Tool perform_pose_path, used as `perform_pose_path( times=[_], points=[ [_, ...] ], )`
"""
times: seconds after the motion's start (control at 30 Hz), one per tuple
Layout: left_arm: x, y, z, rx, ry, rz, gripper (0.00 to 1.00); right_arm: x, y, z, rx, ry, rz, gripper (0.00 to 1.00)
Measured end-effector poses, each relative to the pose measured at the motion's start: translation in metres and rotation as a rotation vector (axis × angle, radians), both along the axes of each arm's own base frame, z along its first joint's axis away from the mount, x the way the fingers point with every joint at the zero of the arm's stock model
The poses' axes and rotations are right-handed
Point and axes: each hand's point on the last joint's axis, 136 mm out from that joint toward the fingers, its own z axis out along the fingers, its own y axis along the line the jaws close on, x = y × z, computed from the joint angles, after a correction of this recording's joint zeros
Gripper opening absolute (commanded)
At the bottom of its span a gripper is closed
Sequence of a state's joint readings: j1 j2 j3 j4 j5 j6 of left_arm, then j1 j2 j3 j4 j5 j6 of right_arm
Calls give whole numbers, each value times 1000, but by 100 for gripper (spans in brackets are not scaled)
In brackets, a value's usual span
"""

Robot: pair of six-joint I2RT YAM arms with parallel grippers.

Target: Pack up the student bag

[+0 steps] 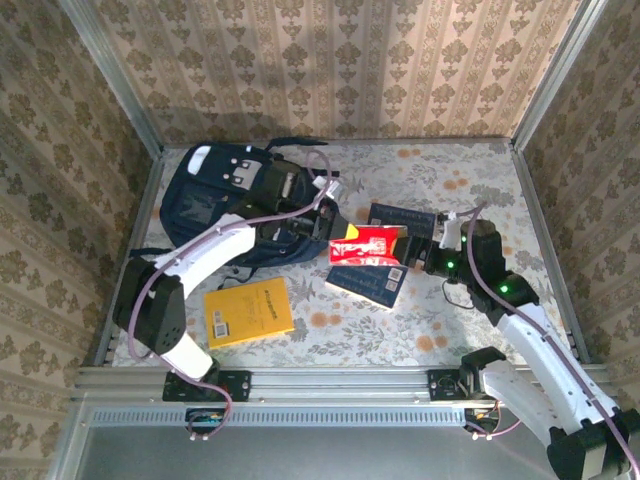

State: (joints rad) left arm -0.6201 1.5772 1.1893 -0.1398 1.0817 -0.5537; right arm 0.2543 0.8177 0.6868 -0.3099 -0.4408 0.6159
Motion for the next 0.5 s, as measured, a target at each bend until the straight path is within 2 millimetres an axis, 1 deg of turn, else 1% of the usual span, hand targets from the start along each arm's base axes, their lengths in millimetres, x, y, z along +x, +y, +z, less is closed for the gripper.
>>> perform_pose_path(
  times=[0.1,0.23,0.3,0.4,0.5],
  points=[
    [-5,11,3,-15,-8,2,0,1,21,9,122,11,94,77],
    [-10,23,14,-46,-42,2,0,-4,46,24,298,15,222,68],
    [-13,28,20,-63,-59,1,0,-10,55,31,356,16,280,60],
    [-18,30,23,-81,-65,-16,0,-19,65,46,405,-4,352,51],
    [-21,29,24,-103,-69,-39,0,-23,68,49,422,0,373,42]
  ],
)
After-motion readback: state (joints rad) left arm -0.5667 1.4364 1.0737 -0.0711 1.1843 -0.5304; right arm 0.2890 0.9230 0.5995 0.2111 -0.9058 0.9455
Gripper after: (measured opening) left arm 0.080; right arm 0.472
